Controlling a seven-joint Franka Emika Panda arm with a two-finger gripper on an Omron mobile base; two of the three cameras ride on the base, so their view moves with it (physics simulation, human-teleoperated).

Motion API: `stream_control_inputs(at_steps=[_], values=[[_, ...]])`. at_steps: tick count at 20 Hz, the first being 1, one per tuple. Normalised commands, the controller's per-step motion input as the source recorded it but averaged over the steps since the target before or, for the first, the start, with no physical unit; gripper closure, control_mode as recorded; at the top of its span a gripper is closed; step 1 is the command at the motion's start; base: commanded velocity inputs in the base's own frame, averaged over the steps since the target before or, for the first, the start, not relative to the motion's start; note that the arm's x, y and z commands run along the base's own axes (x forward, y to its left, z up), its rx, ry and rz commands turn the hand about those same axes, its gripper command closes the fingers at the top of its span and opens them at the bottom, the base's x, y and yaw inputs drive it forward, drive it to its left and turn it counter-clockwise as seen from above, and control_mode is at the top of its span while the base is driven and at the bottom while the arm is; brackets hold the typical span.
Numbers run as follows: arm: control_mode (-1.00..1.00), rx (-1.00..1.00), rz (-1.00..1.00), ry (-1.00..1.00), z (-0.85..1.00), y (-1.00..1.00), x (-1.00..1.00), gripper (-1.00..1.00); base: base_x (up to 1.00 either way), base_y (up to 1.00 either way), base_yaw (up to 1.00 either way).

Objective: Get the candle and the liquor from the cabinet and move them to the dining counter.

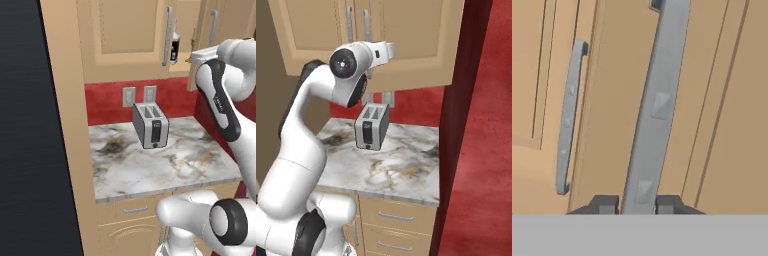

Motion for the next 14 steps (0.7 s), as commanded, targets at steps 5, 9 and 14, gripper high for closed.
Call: stream_control_inputs(at_steps=[5,9,14], values=[[-1.00,0.06,0.00,0.01,-0.28,-0.74,-0.70,1.00,0.00,0.00,0.00],[-1.00,0.06,-0.02,0.00,-0.23,-0.59,-0.66,1.00,0.00,0.00,0.00],[-1.00,0.00,-0.02,0.00,-0.27,-0.04,-0.57,-1.00,0.00,0.00,0.00]])
